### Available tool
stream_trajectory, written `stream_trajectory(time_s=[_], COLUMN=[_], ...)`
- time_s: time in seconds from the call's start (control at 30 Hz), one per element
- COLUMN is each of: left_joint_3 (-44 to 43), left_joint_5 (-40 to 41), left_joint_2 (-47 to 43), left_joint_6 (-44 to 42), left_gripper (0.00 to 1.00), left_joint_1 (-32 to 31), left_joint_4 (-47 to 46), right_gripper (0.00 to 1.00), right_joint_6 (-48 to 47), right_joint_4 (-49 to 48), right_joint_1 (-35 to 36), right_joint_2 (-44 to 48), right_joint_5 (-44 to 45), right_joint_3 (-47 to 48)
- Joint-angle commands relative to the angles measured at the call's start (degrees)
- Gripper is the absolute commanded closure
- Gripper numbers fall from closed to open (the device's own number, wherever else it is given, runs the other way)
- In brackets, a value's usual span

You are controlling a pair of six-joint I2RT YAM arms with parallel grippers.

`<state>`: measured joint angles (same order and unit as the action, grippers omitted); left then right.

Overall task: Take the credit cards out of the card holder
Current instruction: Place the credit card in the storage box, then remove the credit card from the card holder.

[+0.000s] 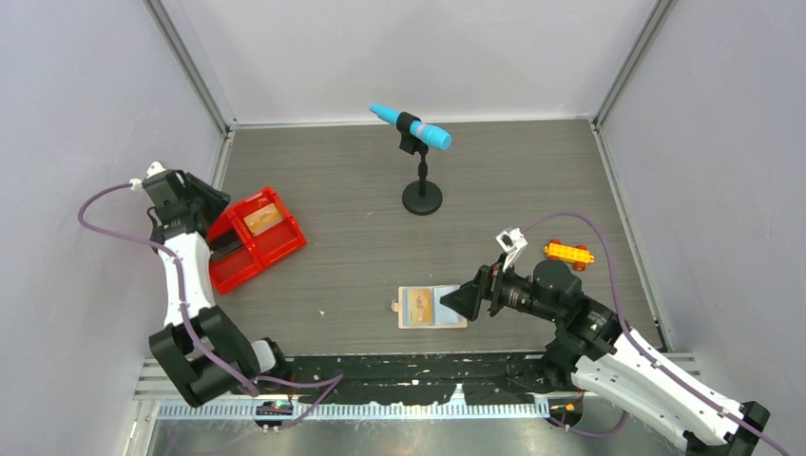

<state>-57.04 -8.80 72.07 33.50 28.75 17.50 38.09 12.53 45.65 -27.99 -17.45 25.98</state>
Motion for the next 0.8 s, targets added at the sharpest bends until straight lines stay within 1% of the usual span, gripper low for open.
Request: stream_trajectory(time_s=[0.0,0.1,0.17,0.23,0.27,0.3,0.33,0.37,0.4,0.43,0.53,0.6,0.67,0.77], left_joint_3=[1.8,5.22,5.6,5.96,5.59,4.98,4.58,4.49,4.85,5.37,6.23,7.8,9.97,14.92], left_joint_5=[-11.06,-15.69,-18.04,-21.48,-22.53,-23.19,-23.42,-22.89,-22.61,-22.7,-22.63,-22.59,-22.71,-24.21], left_joint_2=[-6.29,-10.31,-12.35,-14.51,-15.25,-15.94,-16.77,-17.52,-18.32,-18.96,-19.87,-21.03,-22.5,-24.22], left_joint_6=[1.17,0.91,-0.59,-1.33,-2.02,-2.92,-3.86,-4.56,-5.03,-5.51,-5.81,-5.1,-4.01,0.39], left_gripper=[0.63,0.63,0.62,0.61,0.61,0.61,0.61,0.61,0.61,0.6,0.6,0.61,0.6,0.61], left_joint_1=[-3.53,-6.83,-9.17,-11.3,-12.34,-13.63,-15.37,-17.91,-20.57,-23.54,-31.8,-36.49,-40.28,-44.76], left_joint_4=[4.09,3.13,5.4,5.9,7.65,9.87,11.39,12.66,13.13,13.18,15.47,15.35,13.55,6.93], right_gripper=[0.05,0.04,0.01,0.07,0.14,0.17,0.24,0.27,0.33,0.35,0.47,0.51,0.52,0.55], right_joint_6=[2.11,3.36,4.0,4.24,4.3,4.59,4.83,5.21,5.45,6.0,6.69,6.5,5.68,4.16], right_joint_4=[7.37,12.44,13.68,13.22,12.49,12.06,10.75,9.83,7.38,5.91,-2.35,-5.53,-8.07,-9.65], right_joint_1=[0.06,0.08,0.06,0.06,0.06,0.08,0.07,0.06,0.06,0.06,0.18,0.19,0.15,0.22], right_joint_2=[1.3,0.7,-0.41,-2.23,-2.9,-4.54,-5.41,-7.17,-8.05,-9.7,-14.0,-16.75,-19.59,-23.57], right_joint_5=[13.51,19.97,21.04,20.32,19.64,19.29,18.57,17.35,15.32,14.36,9.4,7.36,5.64,4.58], right_joint_3=[4.3,5.29,5.0,4.12,3.39,3.08,2.7,1.89,1.01,0.57,-1.42,-1.78,-1.46,-0.14])
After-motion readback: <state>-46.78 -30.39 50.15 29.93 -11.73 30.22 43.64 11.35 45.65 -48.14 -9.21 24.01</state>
